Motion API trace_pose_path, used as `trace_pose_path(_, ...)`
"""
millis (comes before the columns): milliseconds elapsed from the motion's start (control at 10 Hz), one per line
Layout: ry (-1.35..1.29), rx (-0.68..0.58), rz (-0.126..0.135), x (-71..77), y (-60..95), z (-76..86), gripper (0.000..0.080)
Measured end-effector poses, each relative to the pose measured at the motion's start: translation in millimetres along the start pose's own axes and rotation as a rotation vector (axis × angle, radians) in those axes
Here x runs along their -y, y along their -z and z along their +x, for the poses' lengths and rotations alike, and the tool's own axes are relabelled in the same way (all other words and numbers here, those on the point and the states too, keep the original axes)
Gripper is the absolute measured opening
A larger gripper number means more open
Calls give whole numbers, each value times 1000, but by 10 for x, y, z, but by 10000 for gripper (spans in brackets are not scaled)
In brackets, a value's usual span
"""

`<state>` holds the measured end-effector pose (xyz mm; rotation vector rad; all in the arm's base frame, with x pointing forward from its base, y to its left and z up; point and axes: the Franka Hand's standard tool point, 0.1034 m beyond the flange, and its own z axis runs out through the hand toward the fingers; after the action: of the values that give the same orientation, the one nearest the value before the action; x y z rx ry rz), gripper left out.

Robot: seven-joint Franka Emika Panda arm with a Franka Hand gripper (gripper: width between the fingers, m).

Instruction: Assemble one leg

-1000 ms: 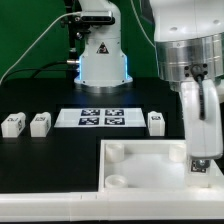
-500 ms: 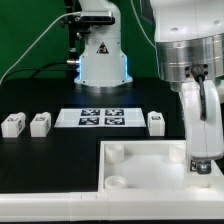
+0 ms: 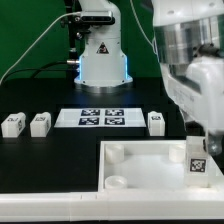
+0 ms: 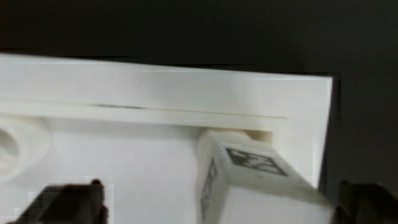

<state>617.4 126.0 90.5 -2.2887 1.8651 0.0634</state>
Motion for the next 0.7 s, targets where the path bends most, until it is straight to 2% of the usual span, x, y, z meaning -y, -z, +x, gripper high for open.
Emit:
trace_pose_path(200,153,0,8,32,71,-20,649)
trace_pose_path(400,197,4,0,42,74,-110,649)
trace_pose_path(500,193,3,0,32,26,-108,649)
trace_pose_path(700,230,-11,-5,28,-144,18,649)
